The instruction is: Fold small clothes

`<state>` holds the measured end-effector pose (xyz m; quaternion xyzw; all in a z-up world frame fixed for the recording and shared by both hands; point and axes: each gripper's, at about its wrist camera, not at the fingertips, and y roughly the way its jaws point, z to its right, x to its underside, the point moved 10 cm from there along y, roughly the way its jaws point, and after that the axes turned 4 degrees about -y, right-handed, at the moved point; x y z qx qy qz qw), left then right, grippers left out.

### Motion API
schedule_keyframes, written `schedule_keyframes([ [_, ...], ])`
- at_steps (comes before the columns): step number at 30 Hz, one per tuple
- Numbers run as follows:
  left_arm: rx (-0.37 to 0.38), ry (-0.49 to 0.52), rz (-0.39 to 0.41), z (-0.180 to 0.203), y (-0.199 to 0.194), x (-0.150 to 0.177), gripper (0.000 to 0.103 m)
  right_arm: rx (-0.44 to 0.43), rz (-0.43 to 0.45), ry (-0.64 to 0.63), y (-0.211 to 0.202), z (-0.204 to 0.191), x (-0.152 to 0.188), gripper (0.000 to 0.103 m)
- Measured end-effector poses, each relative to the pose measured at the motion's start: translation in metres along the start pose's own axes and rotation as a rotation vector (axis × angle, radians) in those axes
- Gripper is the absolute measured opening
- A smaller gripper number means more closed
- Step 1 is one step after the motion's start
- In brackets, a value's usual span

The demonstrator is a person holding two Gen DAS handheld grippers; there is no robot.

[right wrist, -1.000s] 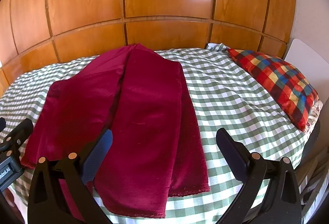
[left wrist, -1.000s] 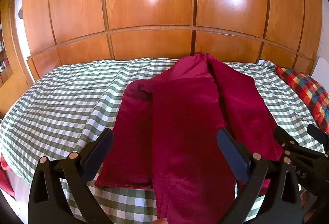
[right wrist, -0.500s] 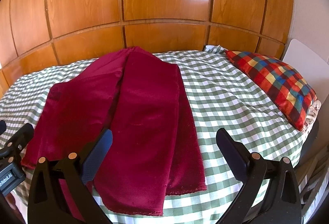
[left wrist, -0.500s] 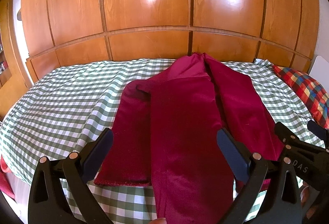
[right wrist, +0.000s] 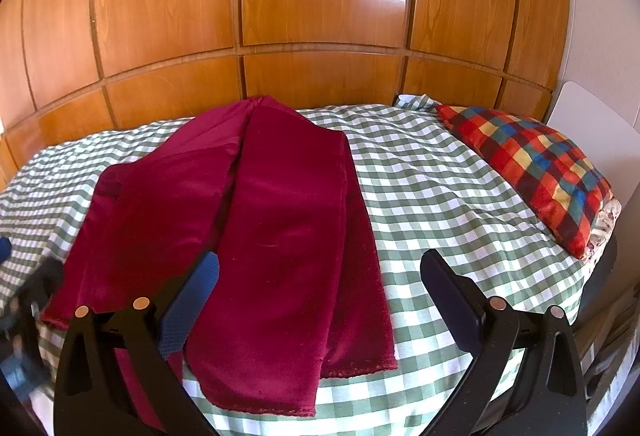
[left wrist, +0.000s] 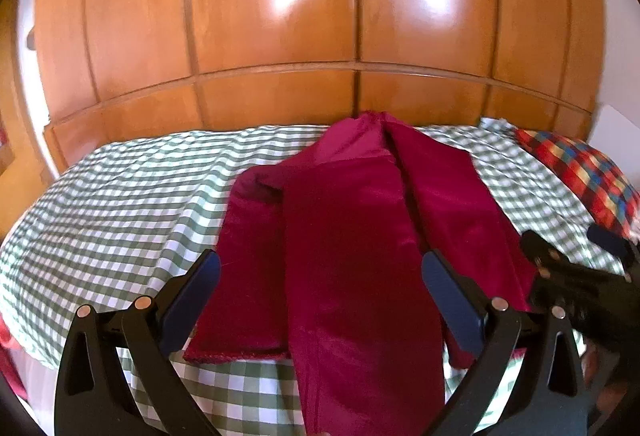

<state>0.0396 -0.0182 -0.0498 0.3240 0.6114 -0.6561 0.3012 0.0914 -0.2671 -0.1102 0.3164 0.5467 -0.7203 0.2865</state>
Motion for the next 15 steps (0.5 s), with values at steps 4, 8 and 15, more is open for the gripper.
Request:
schedule_keyframes([
  [4, 0.121, 0.061, -0.048, 0.014, -0.002, 0.023, 0.1, -0.005, -0.023, 0.004, 0.003, 0.002, 0.005, 0.1],
  [8, 0.195, 0.184, -0.1, 0.033, 0.0, 0.055, 0.1, -0.006, -0.043, 0.0, 0.007, 0.003, 0.011, 0.1],
  [15, 0.217, 0.325, -0.248, 0.05, 0.032, 0.112, 0.072, -0.024, -0.07, -0.005, 0.015, 0.007, 0.014, 0.1],
])
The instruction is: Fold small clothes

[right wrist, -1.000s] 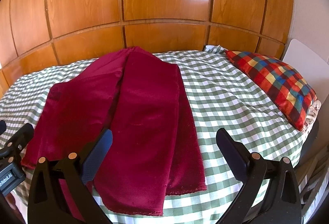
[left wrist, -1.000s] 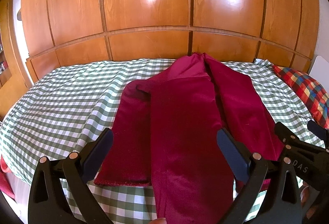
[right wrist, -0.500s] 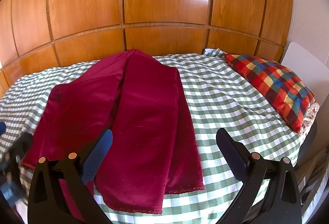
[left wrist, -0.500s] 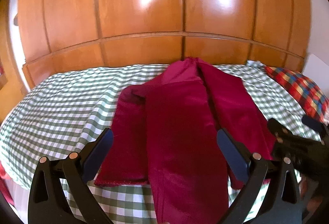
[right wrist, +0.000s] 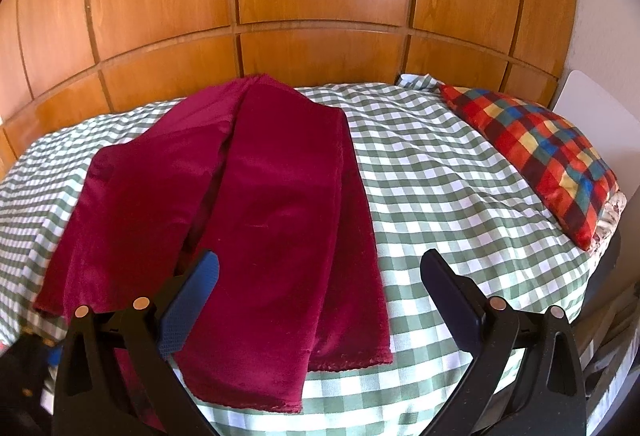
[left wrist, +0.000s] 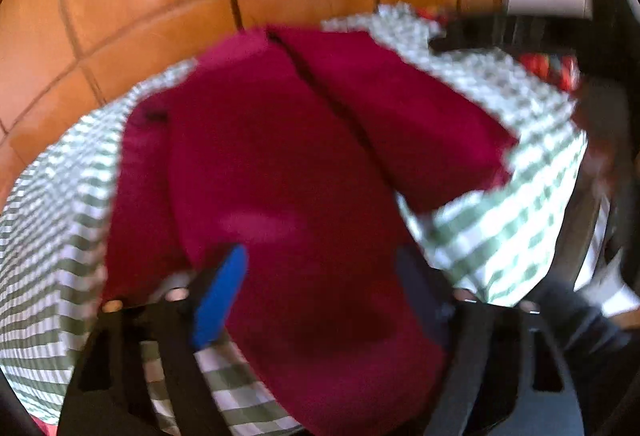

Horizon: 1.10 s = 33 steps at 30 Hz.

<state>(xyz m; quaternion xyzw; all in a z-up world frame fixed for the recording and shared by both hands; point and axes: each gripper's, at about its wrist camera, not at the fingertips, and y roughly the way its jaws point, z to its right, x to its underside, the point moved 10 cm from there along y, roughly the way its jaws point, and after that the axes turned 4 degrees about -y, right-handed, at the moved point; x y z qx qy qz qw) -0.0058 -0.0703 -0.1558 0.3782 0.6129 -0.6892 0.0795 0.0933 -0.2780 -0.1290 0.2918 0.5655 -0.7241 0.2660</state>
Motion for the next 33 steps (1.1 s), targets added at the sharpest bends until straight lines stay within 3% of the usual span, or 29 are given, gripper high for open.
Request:
schedule_keyframes([
  [3, -0.008, 0.018, 0.001, 0.002, 0.012, 0.006, 0.066, -0.054, -0.019, 0.006, 0.005, 0.001, 0.001, 0.1],
  [4, 0.01, 0.008, 0.007, 0.003, 0.011, 0.006, 0.038, -0.096, -0.025, 0.01, 0.006, 0.0, 0.001, 0.099],
  [5, 0.021, -0.005, 0.005, 0.001, 0.009, 0.004, 0.004, -0.128, -0.024, 0.016, 0.006, 0.002, 0.001, 0.097],
  [7, 0.076, -0.064, 0.009, -0.006, 0.0, -0.002, 0.002, -0.162, -0.036, 0.038, 0.009, 0.007, 0.002, 0.076],
  [10, 0.154, -0.169, 0.053, -0.029, -0.02, -0.018, 0.001, -0.227, -0.077, 0.081, 0.02, 0.012, 0.004, 0.062],
  [12, 0.184, -0.247, 0.118, -0.054, -0.04, -0.037, 0.001, -0.263, -0.095, 0.083, 0.028, 0.008, 0.003, 0.062],
  [15, 0.15, -0.363, 0.24, -0.112, -0.071, -0.074, 0.001, -0.305, -0.12, 0.078, 0.041, -0.007, 0.001, 0.062],
  [17, 0.104, -0.481, 0.316, -0.171, -0.088, -0.096, 0.001, -0.333, -0.148, 0.049, 0.05, -0.022, 0.002, 0.062],
  [18, 0.066, -0.522, 0.337, -0.197, -0.092, -0.104, 0.001, -0.332, -0.161, 0.033, 0.055, -0.027, 0.004, 0.062],
  [20, -0.083, -0.583, 0.369, -0.259, -0.098, -0.115, 0.0, -0.35, -0.19, -0.01, 0.065, -0.042, 0.009, 0.062],
  [22, -0.171, -0.653, 0.367, -0.311, -0.095, -0.124, 0.0, -0.347, -0.213, -0.064, 0.073, -0.057, 0.015, 0.062],
  [24, -0.317, -0.697, 0.343, -0.364, -0.087, -0.13, 0.0, -0.328, -0.223, -0.118, 0.079, -0.066, 0.021, 0.062],
  [27, -0.477, -0.787, 0.258, -0.433, -0.062, -0.131, 0.0, -0.284, -0.204, -0.209, 0.083, -0.075, 0.025, 0.049],
  [29, -0.559, -0.851, 0.196, -0.461, -0.044, -0.126, 0.001, -0.291, -0.2, -0.233, 0.08, -0.077, 0.024, 0.031],
  [30, -0.559, -0.877, 0.183, -0.467, -0.037, -0.124, 0.003, -0.301, -0.203, -0.235, 0.076, -0.076, 0.023, 0.018],
  [31, -0.548, -0.893, 0.183, -0.469, -0.032, -0.126, 0.015, -0.312, -0.208, -0.229, 0.074, -0.073, 0.022, 0.005],
  [32, -0.539, -0.901, 0.187, -0.466, -0.028, -0.125, 0.042, -0.326, -0.213, -0.218, 0.07, -0.069, 0.019, 0.002],
  [33, -0.54, -0.903, 0.201, -0.463, -0.028, -0.121, 0.055, -0.342, -0.208, -0.204, 0.063, -0.063, 0.014, 0.002],
])
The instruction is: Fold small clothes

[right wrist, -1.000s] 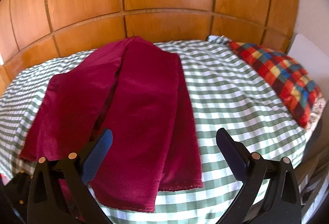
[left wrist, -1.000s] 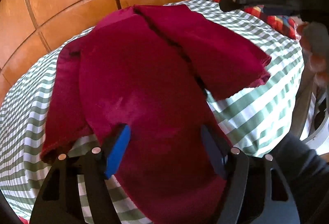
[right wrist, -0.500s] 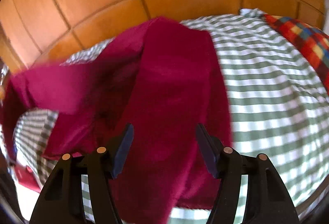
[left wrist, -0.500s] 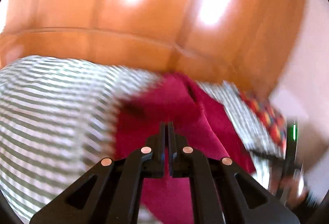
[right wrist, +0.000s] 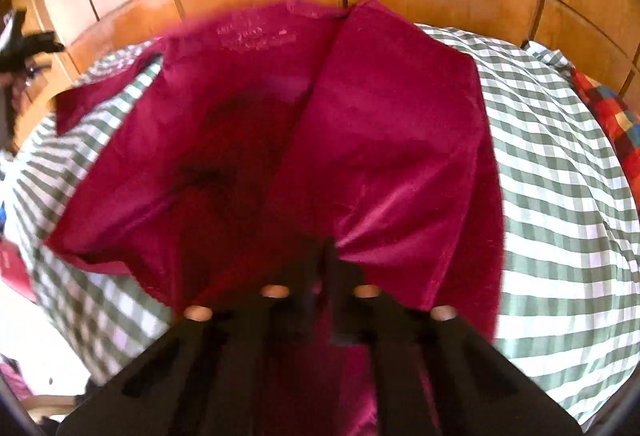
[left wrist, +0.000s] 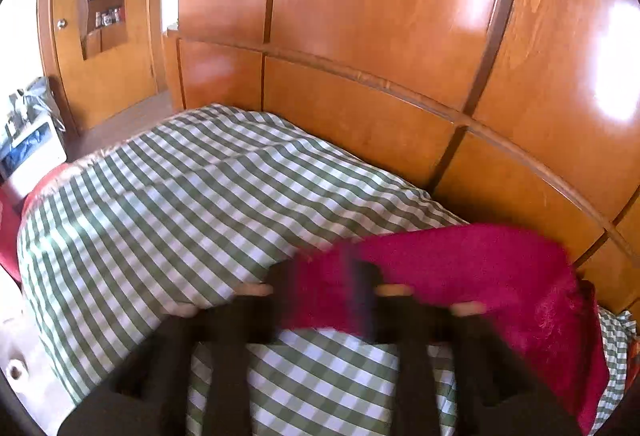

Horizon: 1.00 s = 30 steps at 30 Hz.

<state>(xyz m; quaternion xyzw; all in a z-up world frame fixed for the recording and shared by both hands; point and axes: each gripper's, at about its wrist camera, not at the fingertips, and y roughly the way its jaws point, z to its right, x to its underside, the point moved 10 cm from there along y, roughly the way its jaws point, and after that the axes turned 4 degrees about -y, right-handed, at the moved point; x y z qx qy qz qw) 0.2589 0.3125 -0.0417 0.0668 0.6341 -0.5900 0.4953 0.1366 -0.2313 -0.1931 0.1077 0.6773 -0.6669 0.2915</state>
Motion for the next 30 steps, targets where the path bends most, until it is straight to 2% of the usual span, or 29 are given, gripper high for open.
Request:
schedule_keyframes([
  [1, 0.009, -0.003, 0.017, -0.002, -0.001, 0.005, 0.064, 0.001, 0.008, 0.001, -0.004, 0.007, -0.005, 0.002],
  [4, 0.077, 0.053, -0.018, 0.014, -0.01, 0.045, 0.063, 0.059, 0.052, 0.011, -0.032, 0.039, -0.018, 0.001],
  [5, 0.119, 0.089, -0.046, 0.023, -0.013, 0.068, 0.063, 0.082, 0.068, 0.03, -0.041, 0.055, -0.023, 0.001],
  [7, 0.176, 0.152, -0.09, 0.036, -0.027, 0.103, 0.063, 0.172, 0.112, 0.069, -0.063, 0.098, -0.034, 0.0],
  [9, 0.242, 0.214, -0.148, 0.049, -0.035, 0.143, 0.063, 0.306, 0.135, 0.088, -0.076, 0.147, -0.047, 0.0],
  [13, 0.339, 0.308, -0.269, 0.071, -0.058, 0.215, 0.063, 0.518, 0.125, 0.145, -0.073, 0.231, -0.074, 0.0],
  [15, 0.368, 0.329, -0.305, 0.076, -0.066, 0.235, 0.063, 0.591, 0.109, 0.202, -0.066, 0.272, -0.086, 0.001],
  [17, 0.39, 0.343, -0.338, 0.082, -0.078, 0.256, 0.063, 0.646, 0.115, 0.253, -0.064, 0.3, -0.094, 0.027],
  [18, 0.391, 0.347, -0.352, 0.082, -0.079, 0.262, 0.063, 0.648, 0.124, 0.283, -0.065, 0.307, -0.094, 0.066],
  [19, 0.39, 0.346, -0.373, 0.081, -0.08, 0.269, 0.063, 0.652, 0.153, 0.327, -0.07, 0.311, -0.093, 0.085],
  [21, 0.393, 0.342, -0.389, 0.077, -0.076, 0.276, 0.061, 0.608, 0.197, 0.347, -0.076, 0.303, -0.091, 0.085],
  [23, 0.388, 0.345, -0.391, 0.075, -0.076, 0.28, 0.054, 0.486, 0.161, 0.319, -0.064, 0.273, -0.078, 0.085],
  [24, 0.389, 0.344, -0.394, 0.076, -0.076, 0.281, 0.051, 0.41, 0.143, 0.316, -0.059, 0.255, -0.067, 0.085],
  [27, 0.395, 0.354, -0.398, 0.077, -0.077, 0.283, 0.035, 0.074, 0.028, 0.293, -0.033, 0.17, -0.018, 0.085],
  [29, 0.396, 0.366, -0.4, 0.078, -0.077, 0.283, 0.018, -0.024, -0.038, 0.265, -0.02, 0.129, 0.009, 0.083],
  [30, 0.392, 0.372, -0.396, 0.079, -0.076, 0.283, 0.014, -0.058, -0.069, 0.248, -0.013, 0.111, 0.021, 0.076],
])
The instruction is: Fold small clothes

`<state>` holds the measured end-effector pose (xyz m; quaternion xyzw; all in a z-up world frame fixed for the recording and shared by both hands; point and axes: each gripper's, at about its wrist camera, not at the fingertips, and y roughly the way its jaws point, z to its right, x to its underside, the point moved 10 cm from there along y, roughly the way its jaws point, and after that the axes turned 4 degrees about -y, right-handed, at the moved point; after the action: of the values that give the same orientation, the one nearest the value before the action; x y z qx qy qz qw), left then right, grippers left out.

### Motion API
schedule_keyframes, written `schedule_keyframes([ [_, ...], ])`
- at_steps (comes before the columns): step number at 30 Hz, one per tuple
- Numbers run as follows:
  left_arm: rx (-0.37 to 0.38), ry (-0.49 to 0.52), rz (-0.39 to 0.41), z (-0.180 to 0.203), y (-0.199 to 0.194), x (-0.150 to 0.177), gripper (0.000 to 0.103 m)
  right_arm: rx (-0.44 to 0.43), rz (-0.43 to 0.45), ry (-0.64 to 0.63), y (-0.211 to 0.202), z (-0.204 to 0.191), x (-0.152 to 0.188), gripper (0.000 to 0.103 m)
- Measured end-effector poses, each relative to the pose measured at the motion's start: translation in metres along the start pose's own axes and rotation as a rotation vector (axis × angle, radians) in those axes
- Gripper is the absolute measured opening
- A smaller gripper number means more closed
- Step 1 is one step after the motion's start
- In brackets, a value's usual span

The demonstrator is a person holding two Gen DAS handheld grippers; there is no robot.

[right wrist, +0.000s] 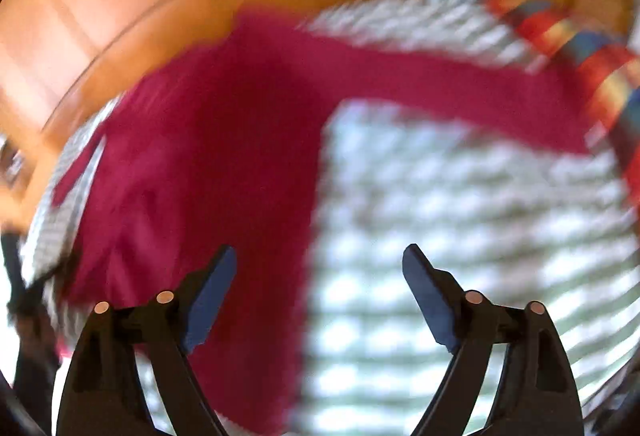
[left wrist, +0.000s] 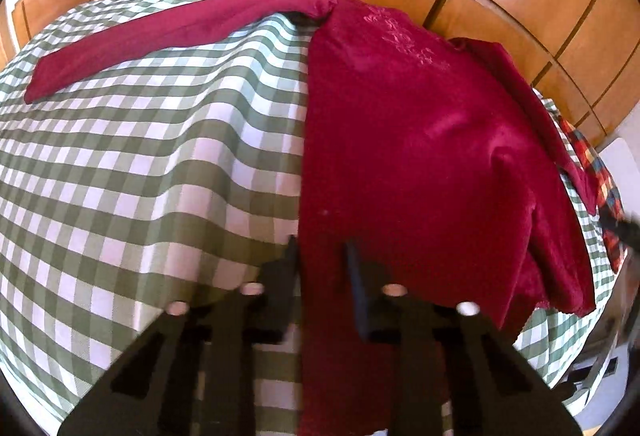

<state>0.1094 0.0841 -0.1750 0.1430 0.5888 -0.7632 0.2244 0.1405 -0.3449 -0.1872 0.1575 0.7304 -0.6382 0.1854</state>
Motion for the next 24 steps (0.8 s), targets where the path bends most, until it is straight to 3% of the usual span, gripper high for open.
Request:
schedule_keyframes([
  [1, -0.008, 0.011, 0.004, 0.002, 0.0, 0.0, 0.01, -0.02, -0.037, -0.028, 0.01, -0.015, 0.016, 0.067],
  [2, -0.022, 0.029, 0.011, 0.005, 0.0, -0.001, 0.009, 0.011, -0.046, -0.07, 0.016, -0.025, 0.027, 0.066],
  [3, -0.034, 0.041, 0.017, 0.006, -0.002, -0.001, 0.008, 0.051, -0.028, -0.104, 0.016, -0.026, 0.028, 0.052],
  [4, -0.042, 0.051, 0.022, 0.008, -0.003, -0.002, 0.008, 0.054, -0.026, -0.132, 0.014, -0.033, 0.028, 0.021],
  [5, -0.043, 0.061, 0.032, 0.01, -0.008, -0.005, 0.008, 0.021, -0.034, -0.127, 0.011, -0.038, 0.027, 0.01],
  [8, 0.018, 0.021, 0.062, 0.008, -0.03, -0.018, 0.007, 0.03, 0.026, -0.161, -0.017, -0.038, 0.009, 0.009],
  [12, 0.113, -0.046, 0.1, 0.001, -0.066, -0.033, 0.007, -0.023, 0.126, -0.127, -0.071, -0.026, -0.014, 0.009],
  [15, 0.156, -0.078, 0.091, -0.006, -0.085, -0.032, 0.007, -0.045, 0.144, -0.128, -0.096, -0.025, -0.006, 0.009],
  [18, 0.122, -0.052, 0.046, -0.012, -0.088, -0.012, 0.007, -0.027, 0.053, -0.137, -0.083, -0.017, 0.03, 0.009],
  [24, 0.006, -0.034, -0.125, -0.027, -0.053, 0.062, 0.007, -0.026, -0.121, -0.079, -0.041, -0.008, 0.107, 0.009],
])
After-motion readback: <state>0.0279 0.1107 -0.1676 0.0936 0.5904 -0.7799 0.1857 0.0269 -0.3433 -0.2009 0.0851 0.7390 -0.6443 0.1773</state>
